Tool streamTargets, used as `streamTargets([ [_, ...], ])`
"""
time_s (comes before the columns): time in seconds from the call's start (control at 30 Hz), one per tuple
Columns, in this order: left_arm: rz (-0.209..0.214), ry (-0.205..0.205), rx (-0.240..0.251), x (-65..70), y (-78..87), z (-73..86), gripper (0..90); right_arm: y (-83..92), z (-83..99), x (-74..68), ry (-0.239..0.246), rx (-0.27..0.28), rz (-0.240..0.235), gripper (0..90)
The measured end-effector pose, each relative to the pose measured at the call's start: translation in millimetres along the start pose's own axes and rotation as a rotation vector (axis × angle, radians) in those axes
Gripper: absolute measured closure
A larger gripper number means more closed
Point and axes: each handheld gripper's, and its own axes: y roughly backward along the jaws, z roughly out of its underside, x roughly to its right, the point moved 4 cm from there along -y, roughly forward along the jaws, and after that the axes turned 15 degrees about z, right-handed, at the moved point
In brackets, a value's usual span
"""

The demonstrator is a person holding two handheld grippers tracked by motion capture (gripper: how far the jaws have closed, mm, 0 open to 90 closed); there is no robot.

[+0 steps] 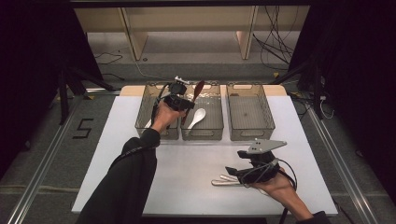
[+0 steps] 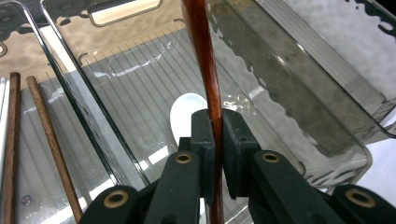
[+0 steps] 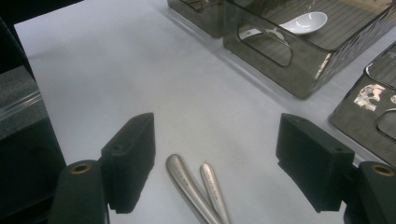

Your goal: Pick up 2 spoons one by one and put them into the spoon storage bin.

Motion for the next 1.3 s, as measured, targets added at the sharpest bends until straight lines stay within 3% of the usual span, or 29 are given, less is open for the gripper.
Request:
streamTargets([
  [0.47, -0.008, 0.011, -0.001, 0.3, -9.4, 2.5, 82.0, 0.2, 0.1, -0.2, 0.002, 0.0, 0.0, 29.3],
  [0.63, -0.011, 0.018, 0.007, -0.6, -7.3, 3.4, 76.3, 0.3, 0.2, -0.3, 0.002, 0.0, -0.001, 29.3],
  [0.83, 0.016, 0.017, 0.016, 4.3, 3.1, 4.7, 69.1, 0.4, 0.2, -0.2, 0.002, 0.0, 0.001, 29.3],
  [1.03, 0.046, 0.018, 0.02, 12.1, 20.4, 9.5, 54.4, 0.3, 0.2, -0.5, 0.0, -0.002, 0.003, 29.3],
  [1.3, 0.063, 0.0, 0.025, 18.0, 46.6, 26.7, 43.5, -0.4, 0.3, -1.1, 0.001, -0.005, 0.005, 29.3],
])
